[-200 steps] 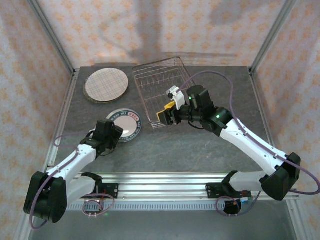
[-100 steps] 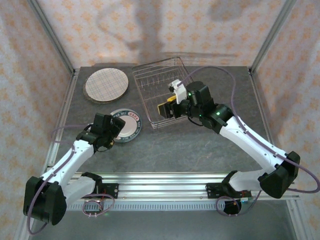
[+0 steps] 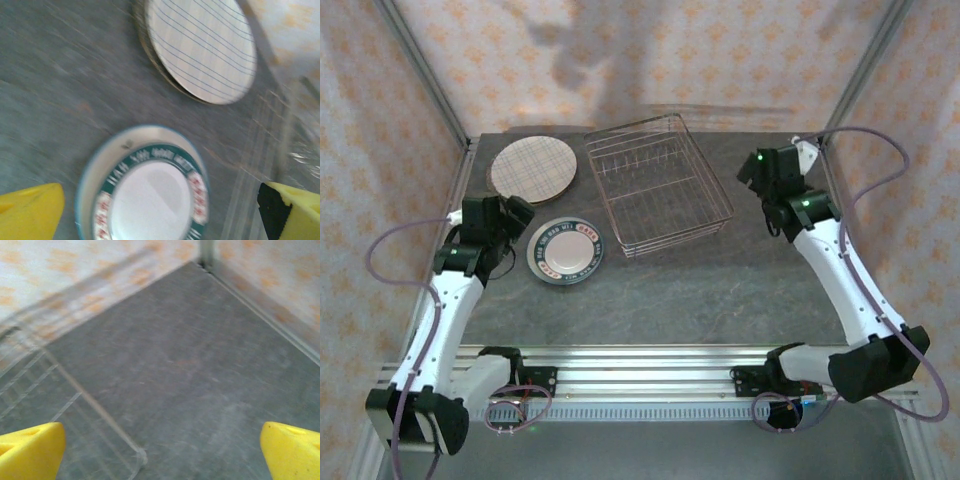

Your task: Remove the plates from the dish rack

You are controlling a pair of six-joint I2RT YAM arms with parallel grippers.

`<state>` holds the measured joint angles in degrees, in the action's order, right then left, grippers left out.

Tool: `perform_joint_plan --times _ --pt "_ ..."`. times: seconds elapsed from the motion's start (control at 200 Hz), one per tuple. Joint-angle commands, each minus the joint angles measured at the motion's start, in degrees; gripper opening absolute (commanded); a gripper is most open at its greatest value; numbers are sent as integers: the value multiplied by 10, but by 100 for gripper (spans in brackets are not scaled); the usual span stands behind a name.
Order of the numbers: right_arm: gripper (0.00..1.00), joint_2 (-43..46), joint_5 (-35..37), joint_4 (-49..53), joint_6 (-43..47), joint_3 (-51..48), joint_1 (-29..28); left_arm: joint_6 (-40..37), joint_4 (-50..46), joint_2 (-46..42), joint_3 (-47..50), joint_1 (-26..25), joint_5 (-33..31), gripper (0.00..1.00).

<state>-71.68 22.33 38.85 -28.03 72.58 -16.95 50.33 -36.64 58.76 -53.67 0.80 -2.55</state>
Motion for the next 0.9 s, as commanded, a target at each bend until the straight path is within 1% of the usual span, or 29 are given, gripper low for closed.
perform_joint_plan --times 0.0,0.045,0.075,0.12,0.15,0.18,0.21,0.245,0.32,0.365,0.41,0.465,0.561,0.616,0.661,0.706,0.736,0.761,0.806,0.831,0.896 --pt "99 6 176 -14 -69 -84 24 -66 -27 23 6 3 -202 99" --pt "100 9 182 -104 -10 -145 39 -118 20 26 32 5 -235 99" --pt "99 7 167 -186 44 -191 48 -154 56 28 51 7 -256 99" --pt "99 -2 148 -305 112 -253 55 -230 129 27 92 7 -274 99" --pt "99 -14 136 -369 149 -284 56 -259 174 25 118 8 -295 99" --pt "99 -29 120 -414 181 -303 57 -295 226 26 148 10 -297 99" --pt "99 -46 103 -431 193 -309 57 -325 268 28 171 14 -295 99" --pt "100 -69 83 -438 199 -308 57 -343 293 33 187 21 -292 100" --pt "99 -114 42 -463 241 -301 56 -368 333 56 205 38 -252 99" --pt "99 -132 30 -498 253 -308 57 -383 381 68 225 40 -228 99" --pt "100 -149 30 -487 253 -299 58 -394 425 79 242 40 -210 99" --pt "100 -165 12 -510 278 -306 59 -404 467 97 253 42 -194 99" --pt "99 -164 -15 -580 317 -345 59 -423 543 147 262 46 -144 99" --pt "100 -156 -32 -617 338 -364 61 -434 556 167 250 47 -118 100" --pt "99 -149 -63 -655 357 -385 66 -443 604 182 255 47 -105 100" --pt "100 -146 -94 -702 370 -411 71 -442 631 192 255 49 -95 100" --pt "100 -142 -99 -726 368 -424 76 -442 656 202 257 54 -81 100" --pt "100 -136 -112 -723 362 -428 82 -442 661 210 253 57 -70 99" --pt "100 -130 -128 -744 352 -444 96 -441 624 218 232 62 -50 100" --pt "100 -128 -137 -754 344 -450 104 -444 625 223 228 62 -37 100" --pt "100 -138 -180 -814 320 -482 135 -451 631 229 227 63 -9 100"
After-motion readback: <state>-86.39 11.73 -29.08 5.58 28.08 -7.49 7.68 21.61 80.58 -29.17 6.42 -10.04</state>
